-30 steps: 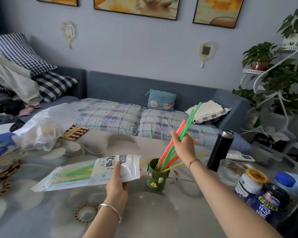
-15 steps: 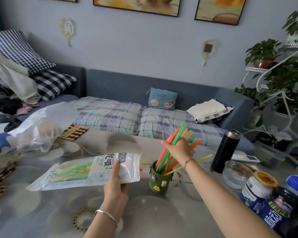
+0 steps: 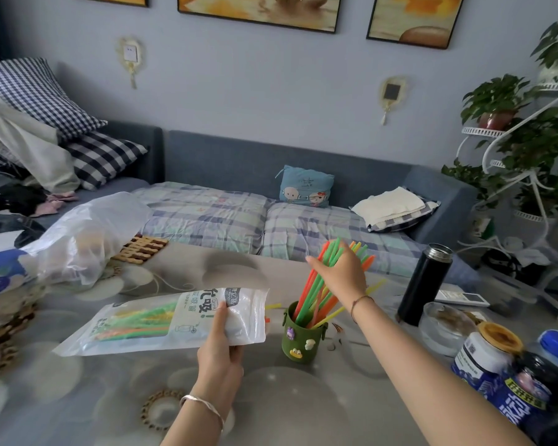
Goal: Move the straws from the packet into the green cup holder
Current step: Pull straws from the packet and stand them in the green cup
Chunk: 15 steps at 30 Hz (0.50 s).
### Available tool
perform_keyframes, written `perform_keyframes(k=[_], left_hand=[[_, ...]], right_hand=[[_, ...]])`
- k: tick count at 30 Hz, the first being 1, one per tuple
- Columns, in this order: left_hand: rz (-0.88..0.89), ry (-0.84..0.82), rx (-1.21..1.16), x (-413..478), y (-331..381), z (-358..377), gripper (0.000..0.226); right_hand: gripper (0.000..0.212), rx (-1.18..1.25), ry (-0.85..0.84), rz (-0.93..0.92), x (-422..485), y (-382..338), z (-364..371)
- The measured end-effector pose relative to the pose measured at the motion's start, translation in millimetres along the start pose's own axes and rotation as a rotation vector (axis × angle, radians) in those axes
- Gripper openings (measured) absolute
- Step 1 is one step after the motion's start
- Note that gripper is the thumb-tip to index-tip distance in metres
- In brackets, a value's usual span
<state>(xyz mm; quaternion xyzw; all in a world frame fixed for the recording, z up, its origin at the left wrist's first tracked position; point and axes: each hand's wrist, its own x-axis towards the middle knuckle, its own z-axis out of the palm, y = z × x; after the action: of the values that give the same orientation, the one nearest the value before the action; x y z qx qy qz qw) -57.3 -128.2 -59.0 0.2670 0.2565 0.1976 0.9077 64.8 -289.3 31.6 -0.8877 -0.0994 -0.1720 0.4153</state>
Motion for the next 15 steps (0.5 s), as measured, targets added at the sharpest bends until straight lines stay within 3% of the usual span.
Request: perform_keyframes(k=[4, 9, 15], left_hand=[[0.000, 0.000, -0.002, -3.5, 0.0, 1.8, 0.049], [-0.006, 0.027, 0.001, -8.2, -0.4, 3.4, 0.057], [-0.017, 0.028, -0.023, -13.6, 4.0, 4.9, 0.054]], right_hand=[[0.045, -0.044, 0.162, -0.230, 5.5, -9.1, -17.5], [0.029, -0.242, -0.004, -0.324, 13.6, 1.5, -21.6], [0.044, -0.404, -0.037, -0.354, 11.4, -3.4, -39.7]])
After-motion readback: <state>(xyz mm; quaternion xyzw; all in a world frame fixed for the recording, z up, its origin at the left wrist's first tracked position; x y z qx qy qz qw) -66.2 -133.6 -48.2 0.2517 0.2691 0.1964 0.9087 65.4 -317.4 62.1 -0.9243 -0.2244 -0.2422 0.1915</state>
